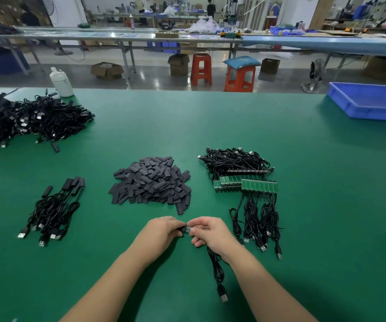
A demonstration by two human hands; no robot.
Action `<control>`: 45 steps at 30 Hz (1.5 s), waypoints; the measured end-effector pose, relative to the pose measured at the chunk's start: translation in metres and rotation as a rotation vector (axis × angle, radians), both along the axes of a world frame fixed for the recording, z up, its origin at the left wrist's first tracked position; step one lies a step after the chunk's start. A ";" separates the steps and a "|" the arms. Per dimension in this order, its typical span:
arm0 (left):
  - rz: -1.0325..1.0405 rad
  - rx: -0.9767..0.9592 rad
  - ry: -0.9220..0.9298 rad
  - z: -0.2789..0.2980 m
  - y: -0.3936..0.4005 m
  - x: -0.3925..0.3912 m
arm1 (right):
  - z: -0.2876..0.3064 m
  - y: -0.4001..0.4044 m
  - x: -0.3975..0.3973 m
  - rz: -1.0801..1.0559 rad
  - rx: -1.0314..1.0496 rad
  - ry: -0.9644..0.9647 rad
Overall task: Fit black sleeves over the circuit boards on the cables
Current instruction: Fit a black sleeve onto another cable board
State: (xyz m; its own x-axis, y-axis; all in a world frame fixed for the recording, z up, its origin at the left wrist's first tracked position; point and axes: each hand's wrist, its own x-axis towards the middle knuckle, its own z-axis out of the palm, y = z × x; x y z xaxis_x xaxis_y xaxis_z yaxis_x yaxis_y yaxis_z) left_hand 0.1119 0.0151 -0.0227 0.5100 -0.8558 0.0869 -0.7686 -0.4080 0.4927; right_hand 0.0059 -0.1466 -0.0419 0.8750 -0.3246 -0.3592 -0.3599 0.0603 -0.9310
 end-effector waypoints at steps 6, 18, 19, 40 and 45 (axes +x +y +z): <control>0.006 0.028 -0.024 -0.002 -0.007 -0.009 | -0.002 0.001 0.000 0.019 -0.052 0.001; 0.099 -0.090 0.027 -0.004 -0.004 -0.010 | 0.005 0.003 0.000 0.058 -0.043 0.033; 0.097 -0.087 0.033 -0.004 -0.005 -0.010 | 0.005 0.002 0.000 0.065 -0.043 0.038; -0.063 0.170 -0.229 -0.005 -0.020 -0.015 | 0.005 0.002 -0.002 0.153 -0.091 0.036; -0.091 0.303 -0.302 -0.003 -0.022 -0.013 | 0.008 0.003 -0.003 0.139 -0.086 0.028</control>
